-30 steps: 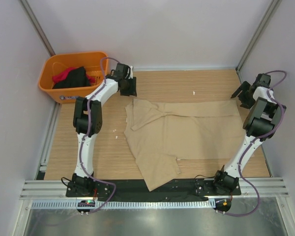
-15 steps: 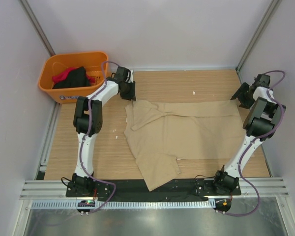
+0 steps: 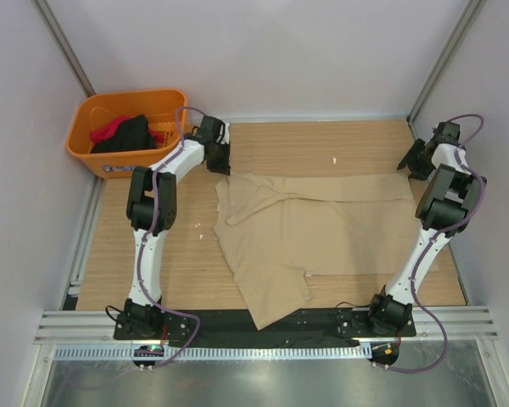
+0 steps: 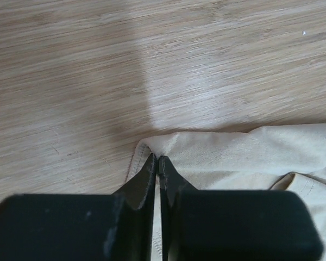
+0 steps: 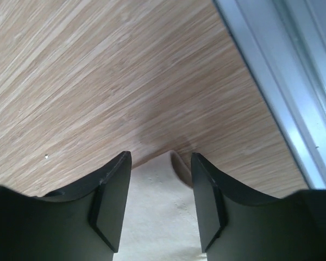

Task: Fold and stack the t-shirts
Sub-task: Fold the tshirt

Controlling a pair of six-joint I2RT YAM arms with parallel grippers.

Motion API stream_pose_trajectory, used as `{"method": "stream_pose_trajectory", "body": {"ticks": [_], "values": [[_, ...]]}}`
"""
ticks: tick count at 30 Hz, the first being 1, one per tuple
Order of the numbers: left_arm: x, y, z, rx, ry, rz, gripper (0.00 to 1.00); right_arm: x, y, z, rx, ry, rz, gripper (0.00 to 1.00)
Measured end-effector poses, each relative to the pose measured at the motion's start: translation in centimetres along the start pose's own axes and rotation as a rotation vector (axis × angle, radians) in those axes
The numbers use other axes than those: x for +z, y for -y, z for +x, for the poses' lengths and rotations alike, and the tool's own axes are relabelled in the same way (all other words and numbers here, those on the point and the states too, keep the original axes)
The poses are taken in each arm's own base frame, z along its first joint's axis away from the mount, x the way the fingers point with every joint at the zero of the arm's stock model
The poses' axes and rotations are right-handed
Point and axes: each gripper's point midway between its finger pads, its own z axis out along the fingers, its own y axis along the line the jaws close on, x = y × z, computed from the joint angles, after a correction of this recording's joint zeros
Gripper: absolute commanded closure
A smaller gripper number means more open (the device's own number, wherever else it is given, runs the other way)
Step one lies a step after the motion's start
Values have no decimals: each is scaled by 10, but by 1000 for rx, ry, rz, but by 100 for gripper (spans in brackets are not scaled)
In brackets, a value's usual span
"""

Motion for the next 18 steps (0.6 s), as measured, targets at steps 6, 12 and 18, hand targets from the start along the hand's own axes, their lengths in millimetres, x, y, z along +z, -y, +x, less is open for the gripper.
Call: {"method": "stream_pose_trajectory", "body": {"ticks": [6,12,18], "values": [[-1,-3,1,-8,-6,-9,100,3,-6,4,-10,-19,2,60],[-3,-3,-2,-28,-1,-13,100,4,-4,6,-7,-23,10,91],[-3,-8,-6,-58,13,-42,100,5,3,3,41,-5,61,99]]}}
